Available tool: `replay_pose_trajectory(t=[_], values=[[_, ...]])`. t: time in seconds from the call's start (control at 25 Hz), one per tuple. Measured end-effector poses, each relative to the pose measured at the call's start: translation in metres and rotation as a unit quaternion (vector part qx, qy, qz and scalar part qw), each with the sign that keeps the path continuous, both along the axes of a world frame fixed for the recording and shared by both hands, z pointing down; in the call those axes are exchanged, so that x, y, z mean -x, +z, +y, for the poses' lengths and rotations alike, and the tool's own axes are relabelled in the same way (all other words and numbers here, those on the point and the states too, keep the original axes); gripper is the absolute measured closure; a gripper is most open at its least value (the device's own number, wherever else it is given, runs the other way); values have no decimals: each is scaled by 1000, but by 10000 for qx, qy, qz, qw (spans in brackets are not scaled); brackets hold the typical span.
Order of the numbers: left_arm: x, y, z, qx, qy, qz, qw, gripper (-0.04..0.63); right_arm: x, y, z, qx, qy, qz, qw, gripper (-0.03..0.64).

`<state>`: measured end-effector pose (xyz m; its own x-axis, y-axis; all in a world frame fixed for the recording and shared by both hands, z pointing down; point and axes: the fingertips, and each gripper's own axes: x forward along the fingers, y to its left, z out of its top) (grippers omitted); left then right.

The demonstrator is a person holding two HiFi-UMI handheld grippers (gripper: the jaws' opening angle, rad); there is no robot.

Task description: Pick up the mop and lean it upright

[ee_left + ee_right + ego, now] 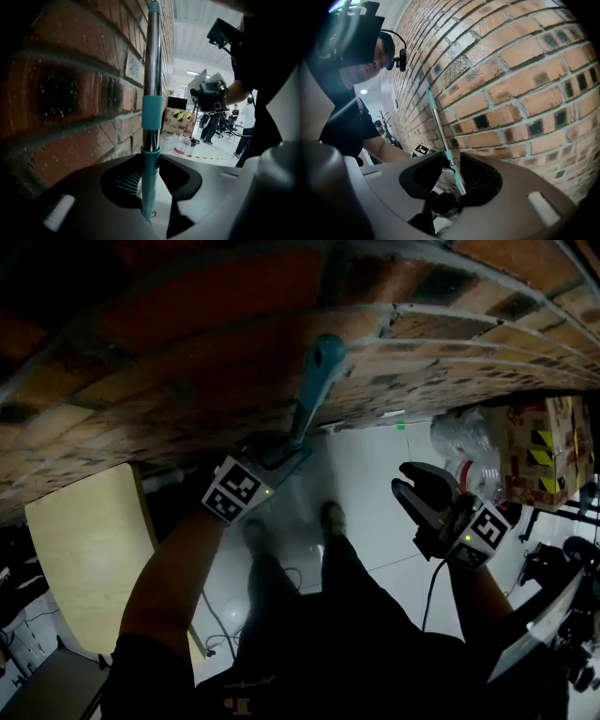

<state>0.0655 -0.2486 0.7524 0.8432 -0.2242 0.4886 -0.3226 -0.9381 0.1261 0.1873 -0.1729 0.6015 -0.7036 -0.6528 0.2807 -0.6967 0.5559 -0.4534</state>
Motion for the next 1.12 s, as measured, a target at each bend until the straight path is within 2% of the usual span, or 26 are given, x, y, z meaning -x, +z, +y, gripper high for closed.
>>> replay_pose_trajectory(t=[0.28,0.52,0.72,0.88,1.12], values=[[-3,28,-5,59,-85,33,9999,485,-2,23,10,176,39,-21,9998,485],[6,68,-4,202,-247,-287,9991,483,-3,31,9,181,89,-35,9998,485],[5,72,-9,281,-369,-160,9988,480,-3,32,10,173,94,-75,9998,485],[4,83,-9,499,-604,-16,9969,471,-2,35,13,218,73,-85,9997,485],[7,87,-9,723,-824,-32,9940,460,0,34,14,215,37,-76,9997,487]])
